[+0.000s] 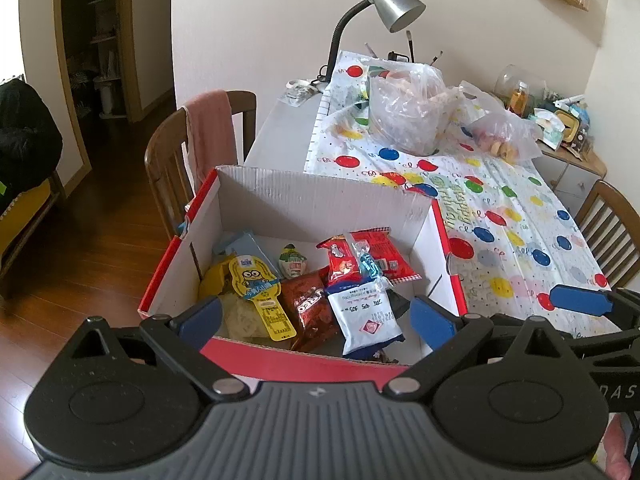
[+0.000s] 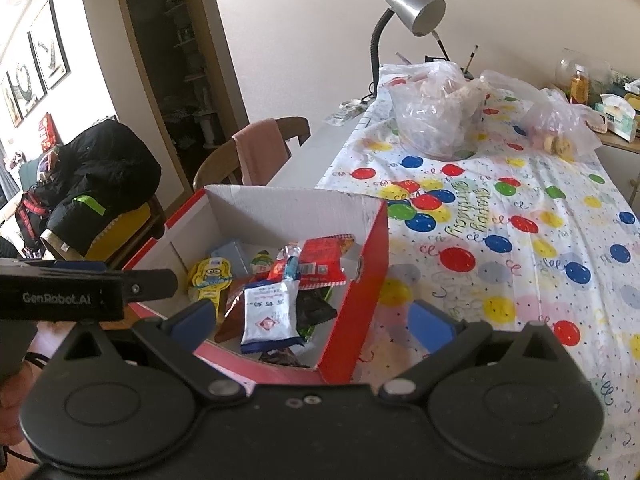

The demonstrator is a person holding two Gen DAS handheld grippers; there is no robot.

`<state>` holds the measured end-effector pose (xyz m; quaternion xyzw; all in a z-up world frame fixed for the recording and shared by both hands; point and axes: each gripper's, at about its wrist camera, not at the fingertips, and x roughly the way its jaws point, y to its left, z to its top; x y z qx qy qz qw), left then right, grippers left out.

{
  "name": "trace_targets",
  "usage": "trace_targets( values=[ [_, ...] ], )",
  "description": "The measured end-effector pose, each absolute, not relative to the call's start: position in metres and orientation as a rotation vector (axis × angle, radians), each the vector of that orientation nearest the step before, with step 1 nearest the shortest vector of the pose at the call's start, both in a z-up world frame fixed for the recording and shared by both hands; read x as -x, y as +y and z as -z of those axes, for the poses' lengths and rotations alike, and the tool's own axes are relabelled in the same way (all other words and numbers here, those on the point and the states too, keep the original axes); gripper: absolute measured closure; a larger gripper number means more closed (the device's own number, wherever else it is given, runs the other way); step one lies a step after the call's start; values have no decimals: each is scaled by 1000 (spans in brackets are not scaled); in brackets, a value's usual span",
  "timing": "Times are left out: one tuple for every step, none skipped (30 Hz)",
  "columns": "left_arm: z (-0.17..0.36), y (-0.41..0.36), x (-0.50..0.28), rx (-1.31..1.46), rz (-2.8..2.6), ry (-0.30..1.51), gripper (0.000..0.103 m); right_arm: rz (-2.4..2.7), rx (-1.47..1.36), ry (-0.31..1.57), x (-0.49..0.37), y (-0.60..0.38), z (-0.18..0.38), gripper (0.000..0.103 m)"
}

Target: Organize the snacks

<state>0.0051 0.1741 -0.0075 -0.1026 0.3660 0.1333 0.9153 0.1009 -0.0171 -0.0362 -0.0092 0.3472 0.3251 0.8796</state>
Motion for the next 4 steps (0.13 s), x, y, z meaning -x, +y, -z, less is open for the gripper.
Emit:
trace_targets(
  values=[
    [8,173,-5,210,-274,754,2,-674,18,725,-101,-18,37,0],
    [8,174,-6,211,-273,755,2,-671,16,727,-101,-18,38,0],
    [8,174,-6,211,-271,756,2,-668,15,730,-101,-19,39,0],
    [8,173,-7,209,-270,758,2,-665,14,731,-102,-20,39,0]
  ],
)
